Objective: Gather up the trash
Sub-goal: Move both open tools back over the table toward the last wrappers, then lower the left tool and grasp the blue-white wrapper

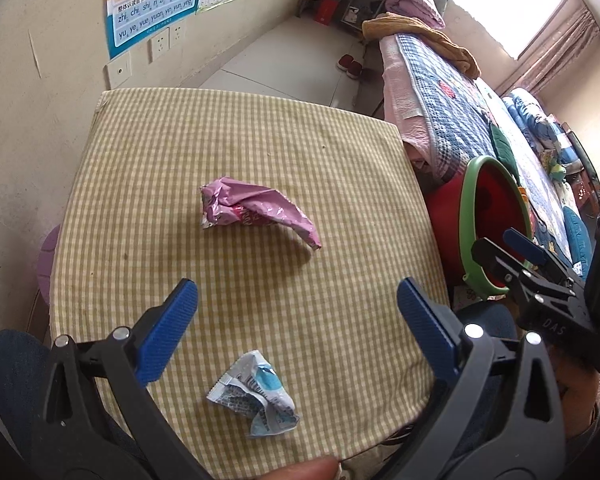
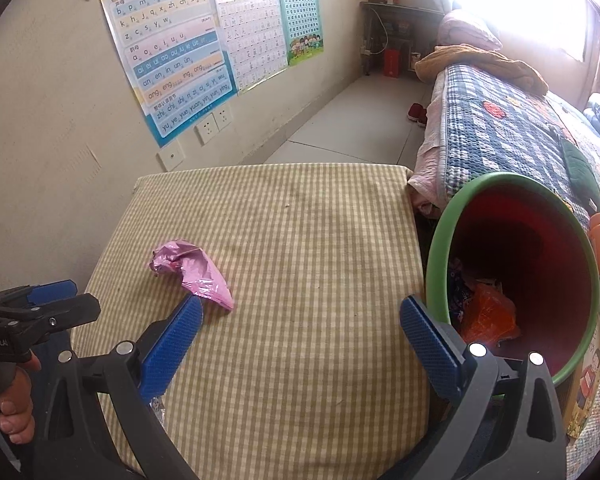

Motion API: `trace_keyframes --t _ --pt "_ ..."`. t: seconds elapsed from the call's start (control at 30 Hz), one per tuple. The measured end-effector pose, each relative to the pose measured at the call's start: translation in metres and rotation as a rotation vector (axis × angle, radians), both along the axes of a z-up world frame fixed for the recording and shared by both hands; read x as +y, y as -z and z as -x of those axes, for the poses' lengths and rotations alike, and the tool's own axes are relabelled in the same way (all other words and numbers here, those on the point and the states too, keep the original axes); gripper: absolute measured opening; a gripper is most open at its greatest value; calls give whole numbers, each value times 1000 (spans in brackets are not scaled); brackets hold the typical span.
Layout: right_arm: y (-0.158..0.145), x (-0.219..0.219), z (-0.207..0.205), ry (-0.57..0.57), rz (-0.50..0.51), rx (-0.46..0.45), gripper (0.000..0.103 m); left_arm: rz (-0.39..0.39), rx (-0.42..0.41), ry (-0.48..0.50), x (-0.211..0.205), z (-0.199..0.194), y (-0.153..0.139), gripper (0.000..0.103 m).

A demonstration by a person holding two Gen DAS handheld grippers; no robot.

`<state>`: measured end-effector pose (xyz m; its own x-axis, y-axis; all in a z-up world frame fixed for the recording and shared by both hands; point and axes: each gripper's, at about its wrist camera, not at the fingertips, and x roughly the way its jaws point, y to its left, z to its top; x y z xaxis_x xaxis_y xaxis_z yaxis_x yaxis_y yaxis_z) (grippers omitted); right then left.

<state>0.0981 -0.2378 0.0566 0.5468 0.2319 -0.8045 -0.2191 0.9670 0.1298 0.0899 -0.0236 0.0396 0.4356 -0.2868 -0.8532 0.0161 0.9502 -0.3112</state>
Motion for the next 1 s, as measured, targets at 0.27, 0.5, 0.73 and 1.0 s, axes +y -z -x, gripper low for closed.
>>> trace_keyframes --t 0.27,0.5,0.73,1.0 --pt "11 26 9 -35 3 23 96 -20 84 17 9 25 33 97" --pt "16 38 14 -56 6 34 96 -51 174 22 9 41 63 97" --pt "23 41 20 -67 13 48 96 -82 298 53 -3 51 103 97" --pt "24 37 23 -70 23 53 96 -83 381 82 -11 55 128 66"
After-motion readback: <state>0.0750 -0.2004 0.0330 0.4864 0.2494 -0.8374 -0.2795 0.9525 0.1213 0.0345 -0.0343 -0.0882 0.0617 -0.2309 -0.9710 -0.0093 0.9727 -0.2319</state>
